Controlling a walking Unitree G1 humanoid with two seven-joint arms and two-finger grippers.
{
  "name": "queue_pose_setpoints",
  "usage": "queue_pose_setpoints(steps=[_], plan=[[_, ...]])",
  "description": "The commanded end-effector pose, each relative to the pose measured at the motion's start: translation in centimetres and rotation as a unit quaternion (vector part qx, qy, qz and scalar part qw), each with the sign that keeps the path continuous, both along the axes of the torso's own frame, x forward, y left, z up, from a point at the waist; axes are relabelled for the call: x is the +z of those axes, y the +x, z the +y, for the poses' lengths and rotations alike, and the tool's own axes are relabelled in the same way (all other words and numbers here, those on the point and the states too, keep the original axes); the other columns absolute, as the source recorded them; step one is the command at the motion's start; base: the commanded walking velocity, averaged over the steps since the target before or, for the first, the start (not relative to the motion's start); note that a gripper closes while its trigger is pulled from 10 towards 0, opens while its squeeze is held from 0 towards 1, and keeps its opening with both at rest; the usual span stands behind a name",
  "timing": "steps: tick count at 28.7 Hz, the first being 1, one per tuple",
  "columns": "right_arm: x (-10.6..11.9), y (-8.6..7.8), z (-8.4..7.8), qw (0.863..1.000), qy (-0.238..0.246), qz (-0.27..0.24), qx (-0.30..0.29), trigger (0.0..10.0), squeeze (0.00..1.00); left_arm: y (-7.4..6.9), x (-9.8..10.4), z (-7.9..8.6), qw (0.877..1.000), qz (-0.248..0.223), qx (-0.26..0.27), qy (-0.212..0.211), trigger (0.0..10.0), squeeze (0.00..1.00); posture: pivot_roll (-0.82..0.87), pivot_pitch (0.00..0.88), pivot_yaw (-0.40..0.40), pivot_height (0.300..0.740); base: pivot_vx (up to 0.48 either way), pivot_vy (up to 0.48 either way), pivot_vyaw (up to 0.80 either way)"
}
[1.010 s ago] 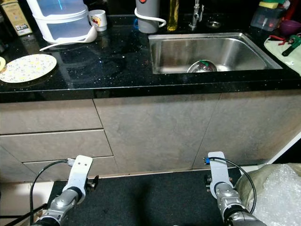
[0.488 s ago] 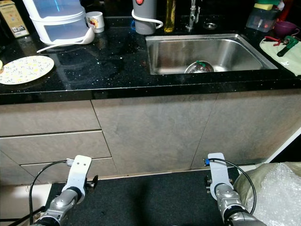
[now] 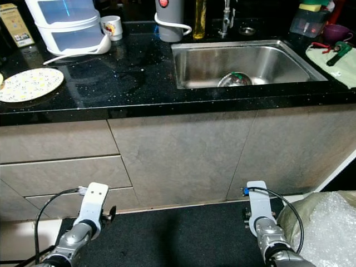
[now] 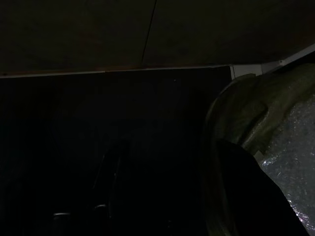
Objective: Kitchen organization
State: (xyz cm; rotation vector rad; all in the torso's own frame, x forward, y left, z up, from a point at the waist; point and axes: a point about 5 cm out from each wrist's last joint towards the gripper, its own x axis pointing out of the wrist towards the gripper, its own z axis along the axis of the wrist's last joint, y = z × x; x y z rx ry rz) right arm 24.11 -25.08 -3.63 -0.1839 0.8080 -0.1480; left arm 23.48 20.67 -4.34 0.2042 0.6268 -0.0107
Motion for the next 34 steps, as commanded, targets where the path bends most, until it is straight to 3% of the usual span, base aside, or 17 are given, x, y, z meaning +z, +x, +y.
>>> queue_pose_setpoints(steps=[1,34], plan=[[-0.1,-0.1,0.0,1.0,0.0,0.005,-0.001,10.0,0.0,0.0,0.0,0.2,1.0,0.001,0.003,0.0,10.0,0.0,-0.03,0.0,0.002,0.74,0.0,0.0,0.0],[-0.7,-0.9,0.2,1.0,0.004,0.013,0.006,10.0,0.0,-1.0,-0.6,0.1,1.0,0.009,-0.002,-0.001,10.0,0.0,0.0,0.0,-0.01,0.74,0.0,0.0,0.0]])
